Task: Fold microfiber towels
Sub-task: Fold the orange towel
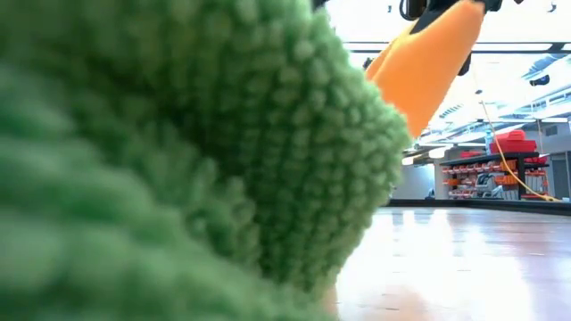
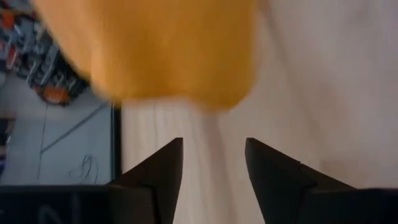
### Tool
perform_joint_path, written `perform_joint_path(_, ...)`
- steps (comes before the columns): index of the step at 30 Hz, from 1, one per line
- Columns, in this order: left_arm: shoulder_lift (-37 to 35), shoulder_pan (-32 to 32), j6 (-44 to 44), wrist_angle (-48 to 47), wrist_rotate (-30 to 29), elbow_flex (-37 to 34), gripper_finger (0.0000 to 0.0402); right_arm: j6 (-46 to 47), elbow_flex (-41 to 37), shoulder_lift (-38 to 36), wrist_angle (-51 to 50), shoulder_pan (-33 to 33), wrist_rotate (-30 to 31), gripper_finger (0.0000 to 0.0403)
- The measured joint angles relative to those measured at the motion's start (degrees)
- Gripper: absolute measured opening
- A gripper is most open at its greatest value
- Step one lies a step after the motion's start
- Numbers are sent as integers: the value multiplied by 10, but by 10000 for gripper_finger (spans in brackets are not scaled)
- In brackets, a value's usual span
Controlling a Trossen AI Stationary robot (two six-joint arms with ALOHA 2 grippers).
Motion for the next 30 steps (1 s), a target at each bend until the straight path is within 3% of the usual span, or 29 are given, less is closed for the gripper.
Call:
perform_joint_path(5,-5,-19,27,166,25,-72,181,-21,0,-1,0,-23,10,14)
perform_joint_path(12,-3,-21,119,472,21,-174,158,-24,0,-1,7,-50,7,14)
perform_joint_path(16,0,-14,153,485,10,-181,185,-12,0,-1,43,-59,13,14)
perform_joint_path(21,0,-4,175,533,-59,-181,268,5,0,-1,61,-59,24,14)
perform_joint_path(25,0,4,189,551,-68,-180,329,18,0,-1,76,-59,29,14)
perform_joint_path(30,0,10,211,571,-74,-180,353,25,0,0,112,-55,32,14)
